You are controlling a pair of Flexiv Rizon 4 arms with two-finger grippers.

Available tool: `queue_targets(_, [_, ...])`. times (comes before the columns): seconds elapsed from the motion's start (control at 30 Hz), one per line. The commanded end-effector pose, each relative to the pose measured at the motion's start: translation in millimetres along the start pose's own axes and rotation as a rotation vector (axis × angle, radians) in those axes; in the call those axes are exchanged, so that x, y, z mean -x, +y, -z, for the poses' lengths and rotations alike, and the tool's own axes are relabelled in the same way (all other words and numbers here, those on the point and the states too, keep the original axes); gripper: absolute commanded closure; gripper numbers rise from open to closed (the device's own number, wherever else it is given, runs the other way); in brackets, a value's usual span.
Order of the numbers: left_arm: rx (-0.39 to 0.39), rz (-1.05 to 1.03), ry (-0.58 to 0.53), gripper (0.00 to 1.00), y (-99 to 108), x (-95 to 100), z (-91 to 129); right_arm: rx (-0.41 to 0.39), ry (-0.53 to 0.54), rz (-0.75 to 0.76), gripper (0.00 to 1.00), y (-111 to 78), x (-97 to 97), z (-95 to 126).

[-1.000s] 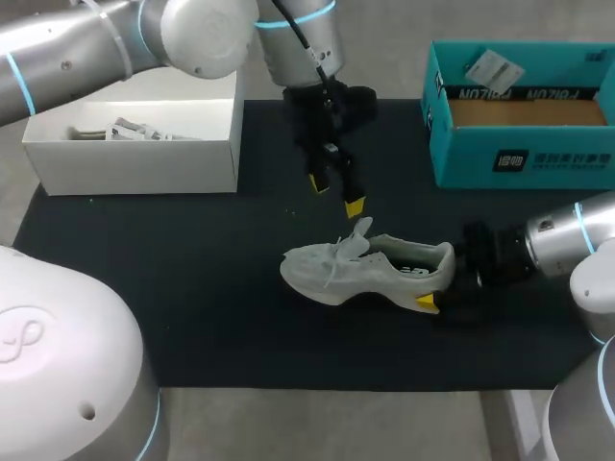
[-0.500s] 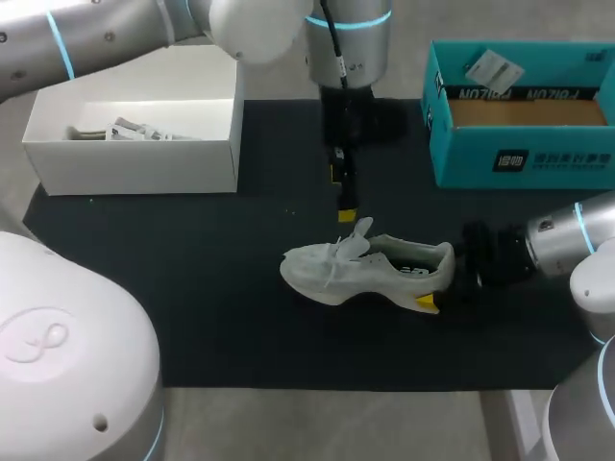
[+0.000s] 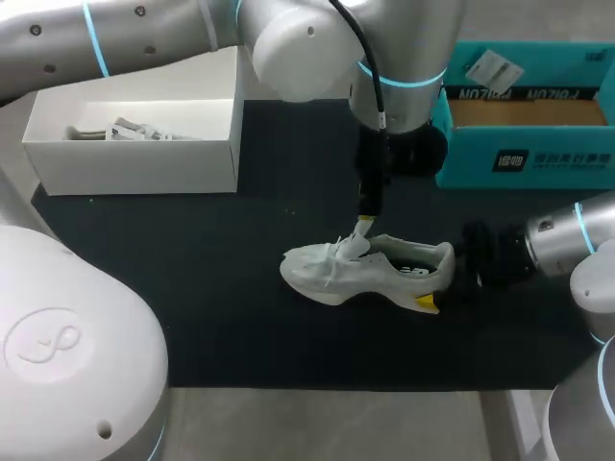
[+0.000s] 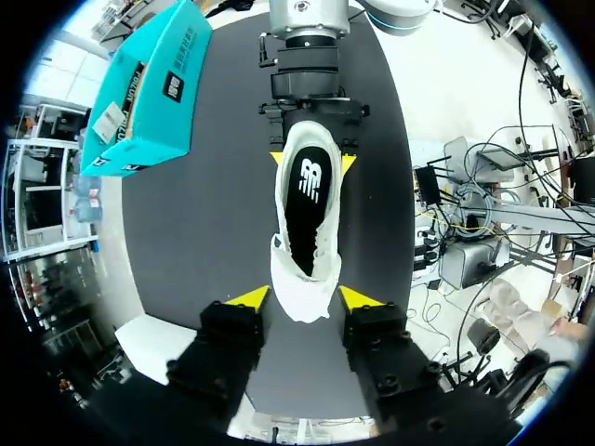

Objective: Take the shoe out of the shoebox, open the shoe tongue, remove and reinsert the insole, then place the shoe into the shoebox

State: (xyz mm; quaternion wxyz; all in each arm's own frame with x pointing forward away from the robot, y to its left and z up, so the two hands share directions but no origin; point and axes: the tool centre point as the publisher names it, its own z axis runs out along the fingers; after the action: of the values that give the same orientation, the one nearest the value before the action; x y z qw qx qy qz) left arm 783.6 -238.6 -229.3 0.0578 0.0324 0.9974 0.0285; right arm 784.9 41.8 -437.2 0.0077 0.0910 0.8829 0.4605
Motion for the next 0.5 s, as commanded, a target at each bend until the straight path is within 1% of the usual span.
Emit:
queue_targets(0.03, [-0.013,-0.008,0.008,1.00,2.8,1.5,-2.7,-0.002,-0.002,-0.001,1.00,-3.2,0.2,-6.8])
queue_targets(0.47, [-0.013,-0.008,0.008,1.00,2.8,1.5,-2.7,-0.002,-0.002,-0.001,1.00,-3.2,0.2,-6.8])
queue_targets(0.5, [-0.035,0.010,-0.010,1.00,-2.2,2.0,-4.6,-0.002,-0.002,-0.001,1.00,-3.2,0.2,-6.8])
